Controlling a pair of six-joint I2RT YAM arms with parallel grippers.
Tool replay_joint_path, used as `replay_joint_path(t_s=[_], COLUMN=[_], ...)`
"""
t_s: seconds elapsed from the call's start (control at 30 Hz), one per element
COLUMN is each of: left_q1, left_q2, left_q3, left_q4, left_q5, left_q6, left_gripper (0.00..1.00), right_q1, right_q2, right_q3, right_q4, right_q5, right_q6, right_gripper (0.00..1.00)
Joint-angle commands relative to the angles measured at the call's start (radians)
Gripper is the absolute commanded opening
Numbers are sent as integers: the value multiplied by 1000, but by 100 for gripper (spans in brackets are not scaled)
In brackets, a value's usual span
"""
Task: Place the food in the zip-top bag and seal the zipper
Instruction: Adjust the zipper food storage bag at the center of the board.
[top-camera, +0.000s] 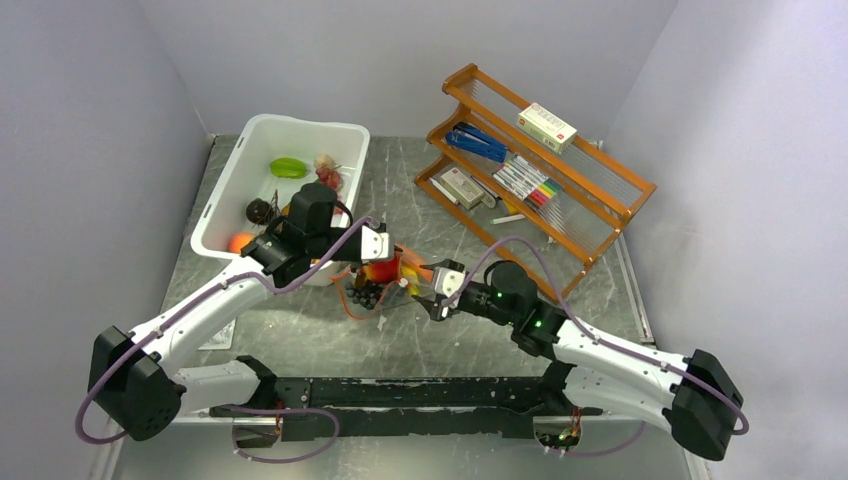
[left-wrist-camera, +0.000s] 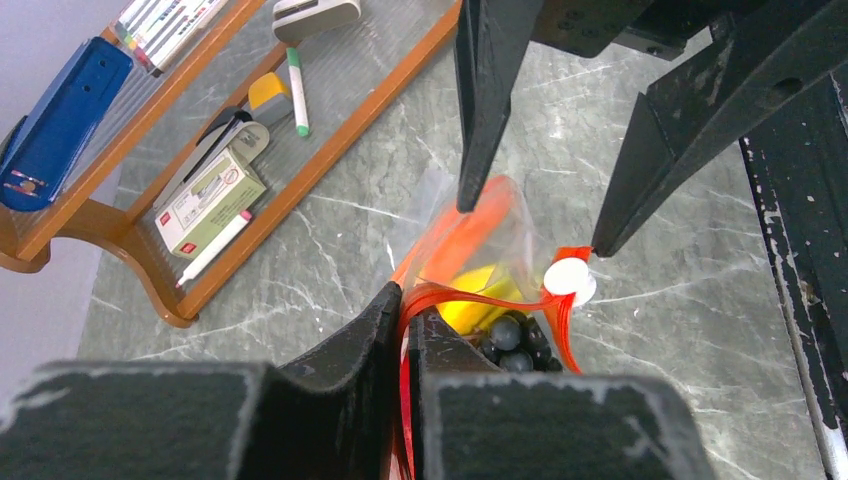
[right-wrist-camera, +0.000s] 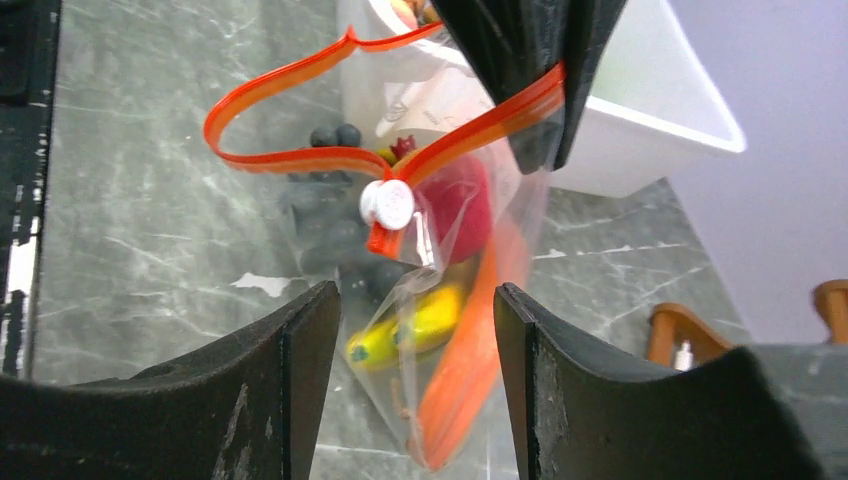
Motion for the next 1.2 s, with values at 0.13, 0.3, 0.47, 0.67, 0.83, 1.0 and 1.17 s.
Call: replay_joint_path(t_s=[0.13,0.3,0.47,0.67,0.83,1.0,1.17], left_q1=[11,11,12,12,11,12,13], left_q2=[-5,-10,-23,-21,-32,-37,-35], left_q3=[-5,-4,-34,-31,-37,-46,-43], left_q4=[76,64,94,97,99,116,117], left_q5=[58,66,73,78,80,86,97], left_q6=[-13,-23,-38,-45,-48,-58,-68], left_gripper=[7,7,7,7,7,7,7], right_q1=[7,18,21,22,23,22,22], right_q2=[-47,18,37,90,156,207,225], right_q3=[9,-7,-30,-26,-44,-68,-99], right_q4=[33,83,152,212,259,354,505], right_q5=[7,-58,13,11,-12,24,25], right_q6=[-113,-122,-173,-197,-212,-242,-212], right_gripper=[54,43,50,52,43,42,5])
